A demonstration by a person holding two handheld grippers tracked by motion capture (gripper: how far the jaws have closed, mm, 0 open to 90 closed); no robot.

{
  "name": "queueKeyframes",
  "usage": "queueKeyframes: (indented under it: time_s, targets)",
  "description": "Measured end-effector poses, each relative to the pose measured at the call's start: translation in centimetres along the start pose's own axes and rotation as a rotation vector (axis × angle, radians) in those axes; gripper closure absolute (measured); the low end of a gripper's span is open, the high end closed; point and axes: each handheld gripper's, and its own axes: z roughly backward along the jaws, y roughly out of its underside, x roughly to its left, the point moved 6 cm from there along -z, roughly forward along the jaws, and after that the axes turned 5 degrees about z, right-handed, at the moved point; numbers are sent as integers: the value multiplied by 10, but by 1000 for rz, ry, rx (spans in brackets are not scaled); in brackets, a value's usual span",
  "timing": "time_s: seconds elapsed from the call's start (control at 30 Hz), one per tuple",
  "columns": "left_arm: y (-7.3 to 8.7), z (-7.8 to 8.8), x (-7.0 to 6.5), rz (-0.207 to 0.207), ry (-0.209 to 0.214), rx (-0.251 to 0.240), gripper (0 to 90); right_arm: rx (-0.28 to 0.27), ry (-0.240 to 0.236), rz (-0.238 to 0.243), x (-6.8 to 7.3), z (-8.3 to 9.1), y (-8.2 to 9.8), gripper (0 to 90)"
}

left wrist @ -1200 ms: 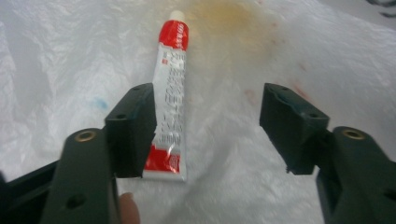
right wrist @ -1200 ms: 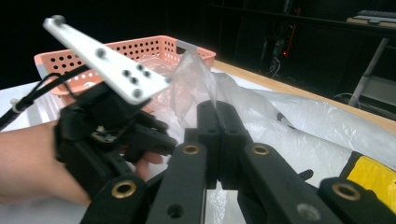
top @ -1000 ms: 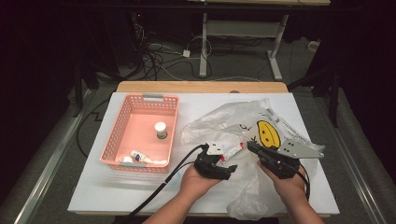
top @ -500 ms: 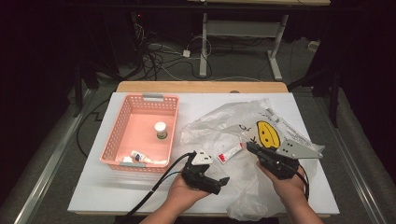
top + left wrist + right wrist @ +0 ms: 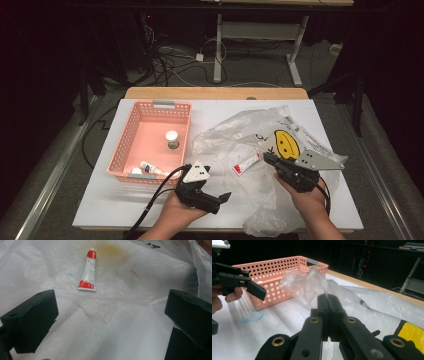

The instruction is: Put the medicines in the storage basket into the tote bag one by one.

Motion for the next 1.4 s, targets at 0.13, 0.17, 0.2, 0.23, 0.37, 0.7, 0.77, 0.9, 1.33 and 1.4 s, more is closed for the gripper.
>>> queueKeyframes:
  time_s: [0.13,0.17,0.2,0.23,0.37,0.7,0.77,0.9,1.33,1.4]
  targets:
    - [1,7,7,26,-14,-8,0,1,7,-6,0,2,0,900]
    - [1,9,9,29,-19,-11,0,-2,6,-4,-1,2,0,900]
    - [1,11,11,32,-23,-13,0,-1,6,-5,-1,2,0,900]
    - [2,13,13,34,-29,-11,0,-1,6,-7,-1,2,0,900]
    - [3,21,23,38,-63,-16,0,-4,6,-6,-2,3,0,900]
    - [1,44,48,80,-132,-52,0,-7,9,-6,-4,5,0,900]
    - [2,48,54,99,-136,-57,0,-7,9,-8,-3,5,0,900]
    - [4,56,66,112,-174,-60,0,-6,8,-6,-3,4,0,900]
    - [12,80,102,191,-257,-80,0,-5,6,-11,-3,4,0,900]
    - [13,84,106,194,-277,-83,0,-5,6,-11,-3,4,0,900]
